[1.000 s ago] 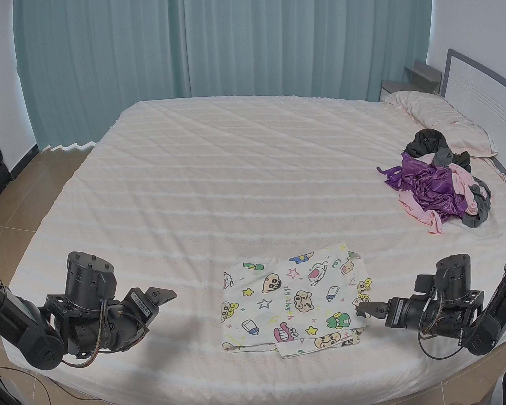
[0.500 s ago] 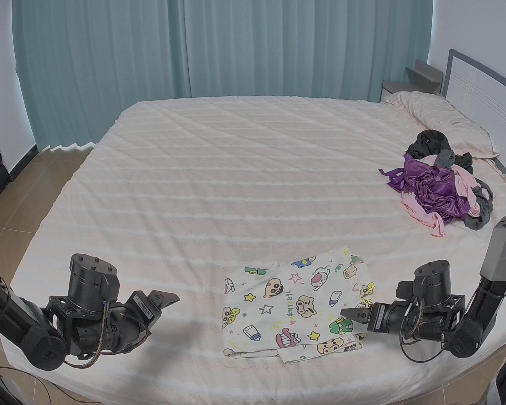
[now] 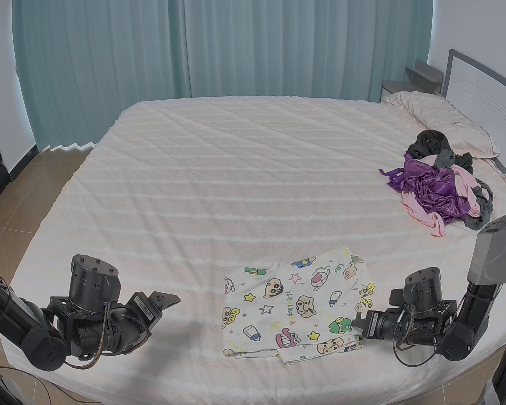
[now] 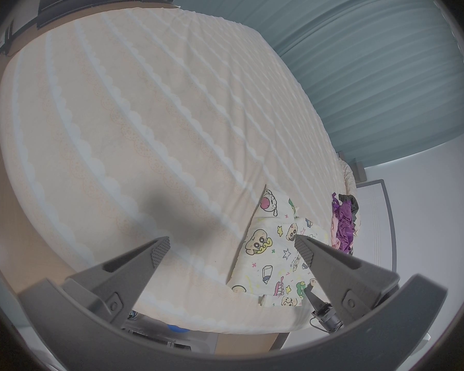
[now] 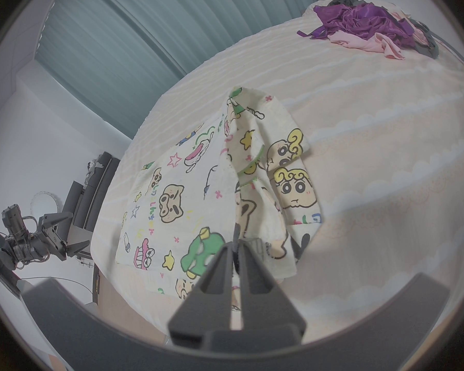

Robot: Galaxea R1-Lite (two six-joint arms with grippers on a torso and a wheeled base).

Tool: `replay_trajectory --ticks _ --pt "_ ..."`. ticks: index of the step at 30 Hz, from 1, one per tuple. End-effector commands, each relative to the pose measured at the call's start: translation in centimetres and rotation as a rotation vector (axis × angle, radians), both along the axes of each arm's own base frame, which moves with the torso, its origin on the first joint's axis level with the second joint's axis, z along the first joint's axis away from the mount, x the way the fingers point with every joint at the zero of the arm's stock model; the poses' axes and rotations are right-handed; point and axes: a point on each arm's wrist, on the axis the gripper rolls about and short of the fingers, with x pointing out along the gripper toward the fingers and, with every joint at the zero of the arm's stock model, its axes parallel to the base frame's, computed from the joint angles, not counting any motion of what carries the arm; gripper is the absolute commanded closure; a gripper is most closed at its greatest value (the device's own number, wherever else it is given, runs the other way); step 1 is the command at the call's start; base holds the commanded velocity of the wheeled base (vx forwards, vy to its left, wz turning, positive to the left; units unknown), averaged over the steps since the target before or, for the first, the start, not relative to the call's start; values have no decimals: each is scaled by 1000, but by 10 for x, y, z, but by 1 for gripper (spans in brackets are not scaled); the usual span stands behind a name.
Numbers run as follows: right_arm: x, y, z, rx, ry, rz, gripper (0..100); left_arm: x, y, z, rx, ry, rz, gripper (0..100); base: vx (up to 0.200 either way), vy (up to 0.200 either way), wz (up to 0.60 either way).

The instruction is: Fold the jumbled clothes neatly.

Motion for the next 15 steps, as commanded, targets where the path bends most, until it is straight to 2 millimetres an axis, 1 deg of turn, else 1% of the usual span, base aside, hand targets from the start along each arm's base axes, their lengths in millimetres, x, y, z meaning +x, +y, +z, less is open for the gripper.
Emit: replay_trajectory --ticks 1,9,12,15 --pt "-3 -2 -1 -5 11 -3 100 0 0 -1 2 3 1 0 0 0 0" --pt "-17 -13 20 0 -23 -16 100 1 0 -2 3 9 0 0 0 0 0" --pt "-20 -18 19 -22 -8 -18 100 1 0 -4 7 15 1 0 0 0 0" --pt "-23 -21 15 -63 32 -2 100 1 -1 -5 10 20 1 0 0 0 0"
